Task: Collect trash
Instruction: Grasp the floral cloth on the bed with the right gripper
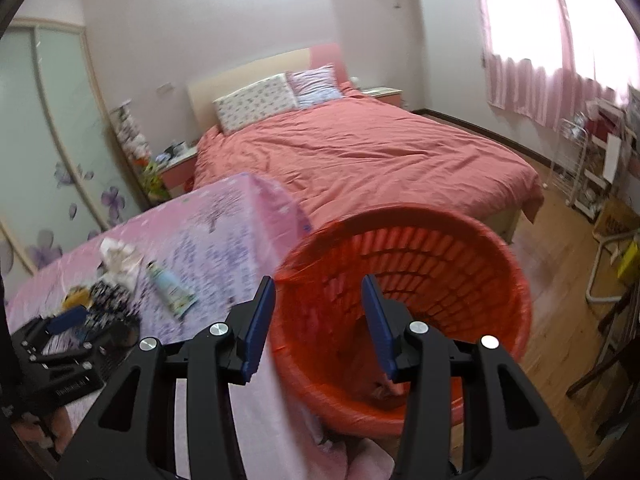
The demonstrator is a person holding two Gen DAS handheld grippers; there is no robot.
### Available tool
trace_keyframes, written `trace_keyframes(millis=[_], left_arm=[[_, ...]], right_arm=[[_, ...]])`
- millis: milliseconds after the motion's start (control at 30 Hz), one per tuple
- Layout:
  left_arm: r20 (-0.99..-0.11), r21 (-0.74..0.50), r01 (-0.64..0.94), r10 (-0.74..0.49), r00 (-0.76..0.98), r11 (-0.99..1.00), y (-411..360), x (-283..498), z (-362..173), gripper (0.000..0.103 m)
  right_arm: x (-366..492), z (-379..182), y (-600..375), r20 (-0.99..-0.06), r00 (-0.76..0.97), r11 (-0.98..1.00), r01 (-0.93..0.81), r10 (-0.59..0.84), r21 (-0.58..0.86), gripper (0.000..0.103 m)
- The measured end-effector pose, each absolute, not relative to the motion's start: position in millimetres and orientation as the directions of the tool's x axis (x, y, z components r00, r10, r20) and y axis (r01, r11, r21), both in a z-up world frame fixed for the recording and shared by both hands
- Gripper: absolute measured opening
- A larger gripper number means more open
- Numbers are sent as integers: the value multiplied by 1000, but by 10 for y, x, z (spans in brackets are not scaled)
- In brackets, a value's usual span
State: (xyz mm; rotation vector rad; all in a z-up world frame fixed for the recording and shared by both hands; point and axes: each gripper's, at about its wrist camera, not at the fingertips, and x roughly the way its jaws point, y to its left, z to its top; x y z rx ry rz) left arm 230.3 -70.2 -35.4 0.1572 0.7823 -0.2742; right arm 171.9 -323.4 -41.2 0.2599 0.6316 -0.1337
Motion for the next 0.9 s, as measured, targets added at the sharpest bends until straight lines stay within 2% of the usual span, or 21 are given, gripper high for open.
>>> trace_keyframes(millis=[433, 633, 833, 867, 900], left_arm=[[-681, 33, 18, 9, 732, 999, 850, 2103, -272, 83], [-688, 14, -34, 34, 725, 999, 1211, 2013, -360, 83], [-698, -13, -57, 32, 716, 998, 1375, 1992, -446, 83], [-699, -17, -59, 30, 714, 998, 1377, 2003, -469, 83], [-700, -22, -60, 27, 713, 998, 1404, 2017, -482, 83]], right_arm=[[2011, -582, -1856, -643, 747, 977, -42, 169, 208, 46], [2218, -601, -1322, -636, 740, 973, -116, 219, 201, 46], [2476, -698, -1080, -660, 723, 976, -100, 204, 192, 46], [2517, -742, -1058, -672, 714, 978, -95, 197, 185, 45], [2536, -770, -1048, -679, 708, 979, -94, 193, 180, 33]])
